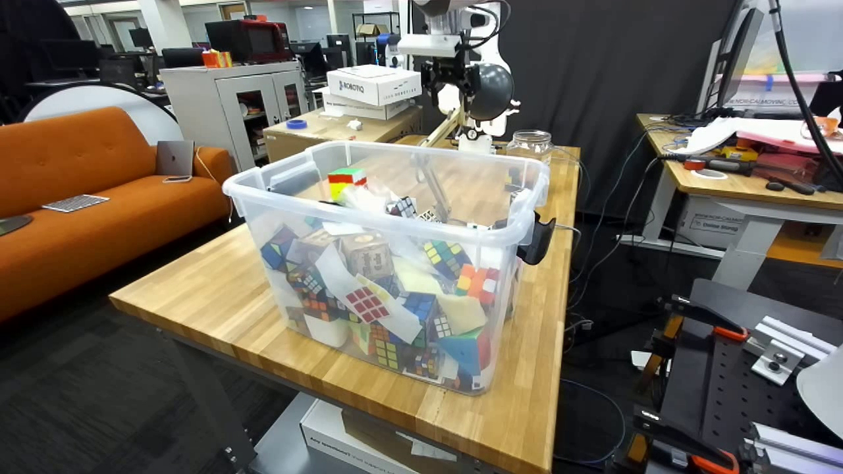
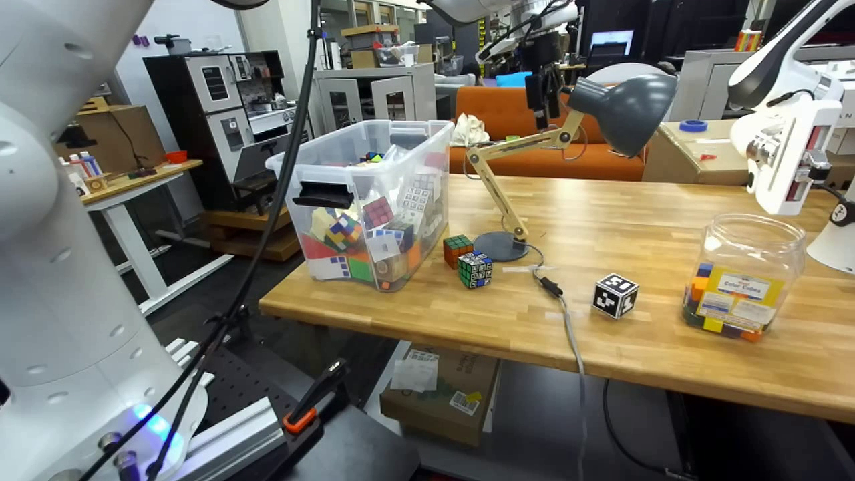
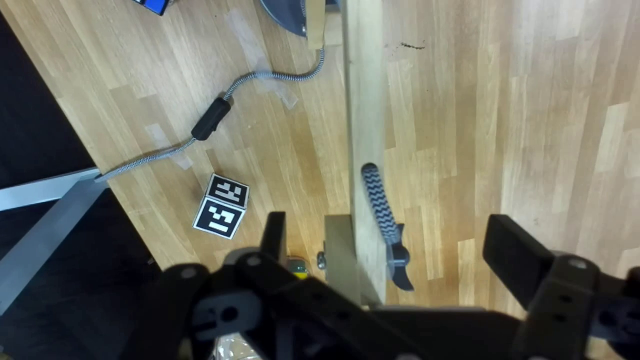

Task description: Move and turn the desk lamp to the right

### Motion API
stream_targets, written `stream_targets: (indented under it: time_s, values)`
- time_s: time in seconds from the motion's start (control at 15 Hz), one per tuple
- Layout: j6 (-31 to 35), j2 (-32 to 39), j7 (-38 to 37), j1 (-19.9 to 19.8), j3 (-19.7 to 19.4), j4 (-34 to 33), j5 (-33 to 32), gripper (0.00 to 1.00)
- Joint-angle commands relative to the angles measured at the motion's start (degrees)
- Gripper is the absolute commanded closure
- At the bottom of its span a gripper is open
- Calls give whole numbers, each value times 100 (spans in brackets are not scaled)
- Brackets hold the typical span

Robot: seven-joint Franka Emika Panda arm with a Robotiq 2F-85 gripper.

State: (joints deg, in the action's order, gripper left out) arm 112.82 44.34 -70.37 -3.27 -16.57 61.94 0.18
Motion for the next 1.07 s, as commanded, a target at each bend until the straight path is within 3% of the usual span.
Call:
stream_targets:
  time_s: [0.0, 0.4, 0.47, 1.0]
  values:
    - [157, -567, 444, 115, 142, 354, 25, 0]
    - [250, -1505, 1089, 421, 390, 773, 104, 0]
    - [16, -1132, 778, 427, 285, 241, 4, 0]
    - [8, -1126, 787, 443, 276, 276, 0, 0]
